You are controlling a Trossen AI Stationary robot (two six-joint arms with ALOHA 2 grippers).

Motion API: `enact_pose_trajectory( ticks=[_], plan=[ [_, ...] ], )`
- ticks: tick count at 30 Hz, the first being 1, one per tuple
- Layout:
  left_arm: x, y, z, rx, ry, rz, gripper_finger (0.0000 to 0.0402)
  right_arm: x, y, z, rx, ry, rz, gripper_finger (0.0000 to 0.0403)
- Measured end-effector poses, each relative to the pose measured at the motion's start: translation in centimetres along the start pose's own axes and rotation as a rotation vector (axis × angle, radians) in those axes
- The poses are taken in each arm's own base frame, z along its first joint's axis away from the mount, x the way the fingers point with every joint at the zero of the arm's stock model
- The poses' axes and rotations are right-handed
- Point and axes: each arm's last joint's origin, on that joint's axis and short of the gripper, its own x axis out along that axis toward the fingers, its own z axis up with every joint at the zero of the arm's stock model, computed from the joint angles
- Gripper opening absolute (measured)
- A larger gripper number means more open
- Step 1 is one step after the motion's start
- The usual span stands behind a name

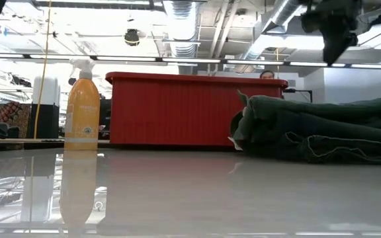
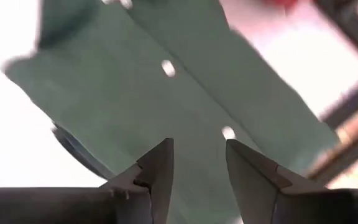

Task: Fold Laundry from Bin
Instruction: Remove the black short from the red bin

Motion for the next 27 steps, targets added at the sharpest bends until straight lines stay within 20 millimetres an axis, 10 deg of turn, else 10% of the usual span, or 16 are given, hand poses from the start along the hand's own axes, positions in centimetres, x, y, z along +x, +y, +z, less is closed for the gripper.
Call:
enact_pose_trajectory(
  ticks=[8, 15, 27],
  plan=[
    [-3.2, 3.6, -0.1, -0.058, -0.027, 0.261, 0.0084, -2.3, 2.9, 2.1, -0.093, -0.440, 0.193, 0.0169],
    [-1.9, 7.4, -1.7, -0.073, 0.076, 0.308, 0.0084, -0.2, 3.9, 8.5, -0.086, -0.683, 0.250, 0.0170],
    [-2.5, 18.5, -5.4, -0.007, 0.081, 0.177, 0.0084, 8.3, -4.3, 23.5, 0.121, -0.459, 0.139, 0.0225]
  ],
)
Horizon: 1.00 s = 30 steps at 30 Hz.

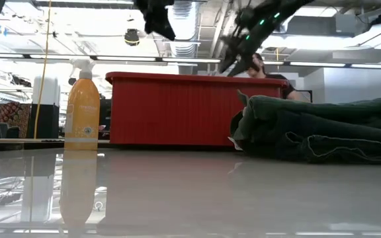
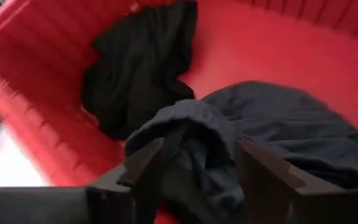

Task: Fold Laundry from Bin
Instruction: Remove the black short from the red bin

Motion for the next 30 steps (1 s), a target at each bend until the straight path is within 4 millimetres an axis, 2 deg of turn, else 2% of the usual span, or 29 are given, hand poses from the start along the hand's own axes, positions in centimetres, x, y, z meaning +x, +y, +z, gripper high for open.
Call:
enact_pose_trajectory(
  ticks=[2, 5, 8, 13, 17, 23, 26, 28, 30],
  plan=[
    [0.2, 1.5, -0.9, -0.029, -0.008, -0.012, 0.0084, 1.7, -0.8, 0.9, 0.008, 0.061, 0.049, 0.0242],
    [1.1, 2.8, -2.2, -0.022, 0.035, 0.002, 0.0083, 3.6, -1.6, 1.6, -0.210, 0.155, 0.087, 0.0259],
    [1.8, 3.1, -3.0, -0.003, 0.049, 0.009, 0.0083, 5.3, -2.2, 2.0, -0.388, 0.215, 0.023, 0.0264],
    [3.0, 3.4, -3.8, -0.025, 0.064, 0.012, 0.0083, 7.3, -2.7, 2.4, -0.661, 0.261, 0.011, 0.0265],
    [3.5, 3.4, -4.0, -0.094, 0.053, 0.019, 0.0084, 9.7, -3.0, 1.5, -0.764, 0.306, 0.072, 0.0265],
    [3.7, 3.4, -3.6, -0.209, 0.012, 0.033, 0.0084, 12.9, -3.7, 0.9, -0.775, 0.267, 0.082, 0.0261],
    [3.7, 3.1, -3.1, -0.264, -0.019, 0.034, 0.0084, 14.3, -3.6, 0.8, -0.793, 0.235, 0.070, 0.0222],
    [3.7, 2.7, -2.7, -0.292, -0.023, 0.040, 0.0084, 14.5, -3.0, 1.0, -0.816, 0.200, 0.074, 0.0163],
    [3.6, 2.3, -2.4, -0.320, -0.020, 0.060, 0.0084, 14.0, -2.6, 1.5, -0.826, 0.163, 0.079, 0.0081]
  ],
)
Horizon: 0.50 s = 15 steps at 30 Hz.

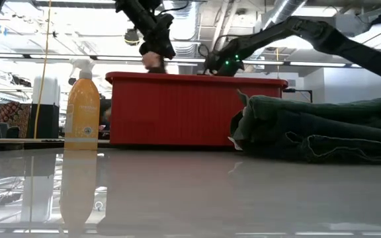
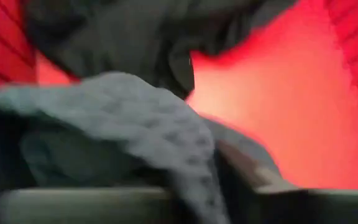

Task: Fold Laundry from Bin
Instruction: Remove the black short from the red bin

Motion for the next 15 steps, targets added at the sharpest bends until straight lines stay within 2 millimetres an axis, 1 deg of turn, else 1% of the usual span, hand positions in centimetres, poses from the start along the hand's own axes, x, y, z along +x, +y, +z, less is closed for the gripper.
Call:
enact_pose_trajectory(
  ticks=[1, 2, 5, 7, 9, 12, 14, 15],
  plan=[
    [-0.2, -0.3, 0.1, -0.010, -0.004, 0.008, 0.0084, -0.5, 0.0, 0.3, -0.002, -0.026, 0.004, 0.0044],
    [-0.4, -0.8, 0.1, -0.017, -0.009, 0.015, 0.0084, -1.0, -0.2, 0.4, 0.010, -0.047, 0.016, 0.0027],
    [-1.6, -2.2, 0.4, -0.034, -0.036, 0.043, 0.0084, -3.3, -1.1, 0.4, 0.102, -0.120, 0.046, 0.0027],
    [-2.8, -3.5, 0.6, -0.038, -0.065, 0.051, 0.0084, -5.8, -1.8, 0.6, 0.146, -0.195, 0.070, 0.0026],
    [-4.2, -4.8, 0.8, -0.035, -0.099, 0.077, 0.0084, -9.4, -2.6, 1.1, 0.174, -0.319, 0.087, 0.0023],
    [-6.2, -6.8, 0.7, -0.025, -0.151, 0.131, 0.0084, -15.2, -3.6, 2.3, 0.226, -0.547, 0.091, 0.0023],
    [-7.4, -7.9, 0.5, -0.014, -0.174, 0.155, 0.0084, -19.1, -3.8, 3.3, 0.238, -0.676, 0.068, 0.0023],
    [-7.8, -8.5, 0.4, -0.006, -0.181, 0.156, 0.0084, -20.9, -3.5, 3.8, 0.227, -0.733, 0.055, 0.0023]
  ],
)
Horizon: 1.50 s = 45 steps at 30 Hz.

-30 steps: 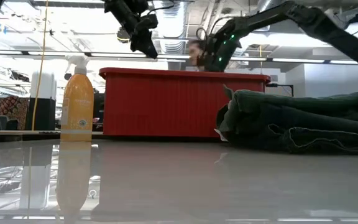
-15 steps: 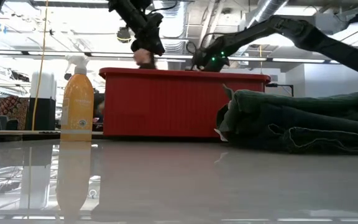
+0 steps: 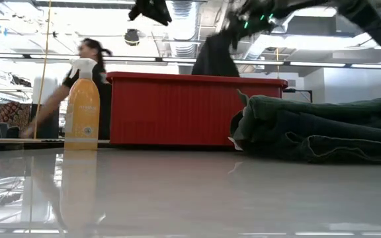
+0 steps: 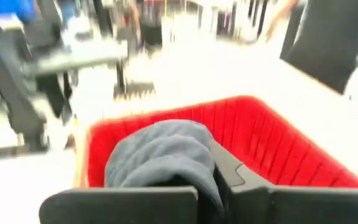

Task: Fold Laundry from Bin
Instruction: Remove the black short from the red bin

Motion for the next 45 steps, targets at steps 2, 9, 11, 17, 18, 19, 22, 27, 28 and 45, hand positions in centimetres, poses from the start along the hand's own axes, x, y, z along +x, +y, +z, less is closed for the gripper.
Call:
enact_pose_trajectory(
  ticks=[2, 9, 11, 17, 18, 19, 22, 27, 28, 45],
  plan=[
    [-1.3, -0.9, 0.0, 0.017, -0.014, -0.008, 0.0084, -2.2, 1.7, 3.3, -0.060, -0.118, -0.010, 0.0023],
    [-6.3, -3.6, -1.1, 0.165, -0.015, -0.040, 0.0084, -10.0, 12.2, 12.9, -0.201, -0.487, 0.089, 0.0023],
    [-8.1, -4.5, -1.5, 0.217, -0.019, -0.088, 0.0084, -11.9, 15.3, 14.4, -0.207, -0.568, 0.126, 0.0023],
    [-13.6, -6.7, -4.1, 0.336, 0.023, -0.285, 0.0084, -15.5, 22.2, 16.6, -0.110, -0.694, 0.311, 0.0023],
    [-14.3, -7.0, -4.8, 0.349, 0.032, -0.319, 0.0084, -15.7, 23.2, 16.6, -0.092, -0.691, 0.348, 0.0023],
    [-14.9, -7.3, -5.4, 0.351, 0.035, -0.352, 0.0084, -15.7, 24.1, 16.6, -0.068, -0.676, 0.387, 0.0023],
    [-16.4, -8.2, -7.5, 0.324, 0.013, -0.461, 0.0084, -14.6, 27.0, 15.6, -0.016, -0.555, 0.430, 0.0025],
    [-16.8, -10.1, -11.4, 0.246, -0.058, -0.636, 0.0084, -11.0, 31.2, 12.2, -0.021, -0.197, 0.261, 0.0023],
    [-16.7, -10.5, -12.4, 0.236, -0.067, -0.665, 0.0084, -9.9, 32.0, 11.3, -0.030, -0.112, 0.266, 0.0024],
    [-11.5, -13.9, -21.1, -0.116, -0.221, -0.620, 0.0084, 8.4, 38.9, -4.2, 0.017, 0.756, 0.740, 0.0026]
  ],
)
